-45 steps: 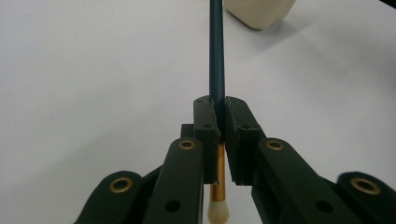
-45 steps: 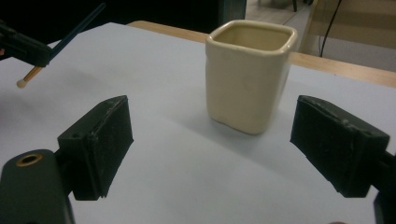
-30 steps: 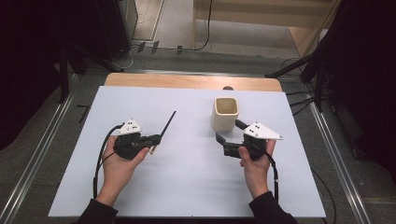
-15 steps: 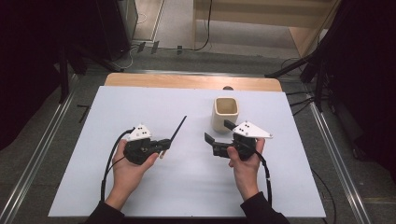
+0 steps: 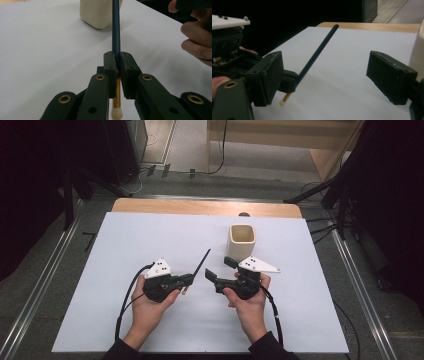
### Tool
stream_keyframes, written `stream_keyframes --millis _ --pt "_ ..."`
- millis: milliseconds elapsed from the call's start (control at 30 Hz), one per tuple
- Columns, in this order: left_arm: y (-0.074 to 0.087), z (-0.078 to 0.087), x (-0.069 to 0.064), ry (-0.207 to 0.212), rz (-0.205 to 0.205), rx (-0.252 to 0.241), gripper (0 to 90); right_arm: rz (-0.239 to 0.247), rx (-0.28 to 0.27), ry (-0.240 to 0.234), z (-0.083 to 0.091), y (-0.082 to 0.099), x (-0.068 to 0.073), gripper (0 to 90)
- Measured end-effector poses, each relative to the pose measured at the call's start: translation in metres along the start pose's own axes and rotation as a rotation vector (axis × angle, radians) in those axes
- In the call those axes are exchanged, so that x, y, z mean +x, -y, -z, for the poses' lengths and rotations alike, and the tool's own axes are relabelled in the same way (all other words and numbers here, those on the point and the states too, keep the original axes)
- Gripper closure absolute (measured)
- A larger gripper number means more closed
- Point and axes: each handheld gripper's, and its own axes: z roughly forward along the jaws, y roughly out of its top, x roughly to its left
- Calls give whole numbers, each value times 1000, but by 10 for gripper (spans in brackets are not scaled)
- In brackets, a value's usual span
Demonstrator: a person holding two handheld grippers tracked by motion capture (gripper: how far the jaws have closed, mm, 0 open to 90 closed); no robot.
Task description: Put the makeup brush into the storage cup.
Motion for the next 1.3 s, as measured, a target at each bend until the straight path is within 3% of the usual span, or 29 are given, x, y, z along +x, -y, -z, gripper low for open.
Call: stream_keyframes --millis 133,200,300,500,833,900,1033,1200,1267,1300 --pt "1 -1 -5 7 -14 -15 845 -52 3 22 -5 2 5 198" --pt "1 -2 -8 6 -22 -22 845 -74 7 59 -7 4 6 205" --pt "2 -3 -10 14 -22 -32 845 -89 -13 74 -8 7 8 294" --pt "4 -6 -13 14 -20 -49 845 -116 -56 23 -7 12 10 477" --pt "6 -11 -24 25 -44 -61 844 -222 -28 -36 -13 17 9 580" --pt "6 -12 -25 27 -43 -63 845 -271 -28 -57 -14 18 8 597" --pt "7 -12 -25 29 -47 -54 844 -318 -33 -78 -15 20 5 620" --pt "7 -13 -25 22 -51 -56 845 -339 -24 -79 -16 21 4 683" --pt "8 -13 -26 19 -49 -62 843 -364 0 -87 -16 22 3 829" --pt "8 -13 -25 22 -45 -64 842 -372 10 -98 -17 22 3 842"
